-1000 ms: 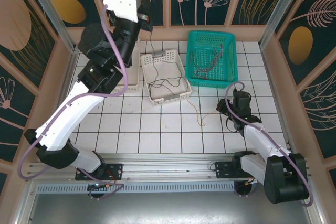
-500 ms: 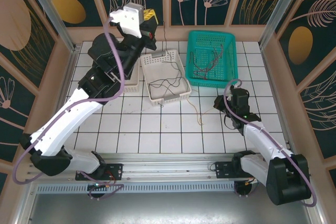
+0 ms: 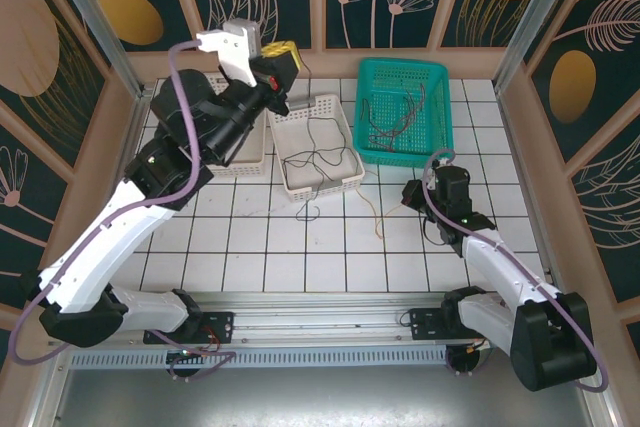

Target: Untangle the cables

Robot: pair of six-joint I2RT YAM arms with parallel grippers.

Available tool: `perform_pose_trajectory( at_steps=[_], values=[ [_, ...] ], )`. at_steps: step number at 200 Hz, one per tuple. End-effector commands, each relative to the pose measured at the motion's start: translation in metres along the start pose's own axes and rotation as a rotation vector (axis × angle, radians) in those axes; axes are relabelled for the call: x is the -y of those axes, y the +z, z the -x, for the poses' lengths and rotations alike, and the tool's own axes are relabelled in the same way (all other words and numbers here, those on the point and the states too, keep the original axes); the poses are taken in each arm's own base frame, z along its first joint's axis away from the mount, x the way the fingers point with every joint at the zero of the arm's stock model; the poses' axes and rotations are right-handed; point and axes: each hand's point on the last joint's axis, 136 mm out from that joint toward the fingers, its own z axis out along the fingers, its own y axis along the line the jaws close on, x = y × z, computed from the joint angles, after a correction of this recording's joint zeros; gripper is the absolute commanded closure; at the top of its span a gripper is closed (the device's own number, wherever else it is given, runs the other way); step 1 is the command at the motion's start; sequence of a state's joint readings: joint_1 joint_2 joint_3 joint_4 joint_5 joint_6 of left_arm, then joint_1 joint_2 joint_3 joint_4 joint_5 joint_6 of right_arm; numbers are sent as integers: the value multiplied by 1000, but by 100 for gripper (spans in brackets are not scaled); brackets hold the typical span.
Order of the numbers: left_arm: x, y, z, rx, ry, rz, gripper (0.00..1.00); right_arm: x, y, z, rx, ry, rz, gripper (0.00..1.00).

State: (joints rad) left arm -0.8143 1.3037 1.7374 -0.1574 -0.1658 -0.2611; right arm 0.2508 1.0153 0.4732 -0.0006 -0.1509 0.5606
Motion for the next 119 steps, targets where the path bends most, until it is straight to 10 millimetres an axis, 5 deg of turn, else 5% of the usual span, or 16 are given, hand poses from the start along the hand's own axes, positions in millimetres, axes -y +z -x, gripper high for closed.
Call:
perform_pose_trajectory(
  at_steps=[1, 46, 82, 119],
  values=[
    [23, -13, 56, 115, -34, -87, 100, -12, -1, 7, 13, 4, 20, 100],
    [43, -13, 109, 239, 21, -146, 100, -14, 0, 5, 12, -7, 14, 100],
    [57, -9, 130, 286, 16, -200, 100, -13, 2, 6, 10, -13, 4, 100],
    [49, -9, 148, 370, 79, -132, 100, -14, 7, 8, 8, -19, 0, 100]
  ],
)
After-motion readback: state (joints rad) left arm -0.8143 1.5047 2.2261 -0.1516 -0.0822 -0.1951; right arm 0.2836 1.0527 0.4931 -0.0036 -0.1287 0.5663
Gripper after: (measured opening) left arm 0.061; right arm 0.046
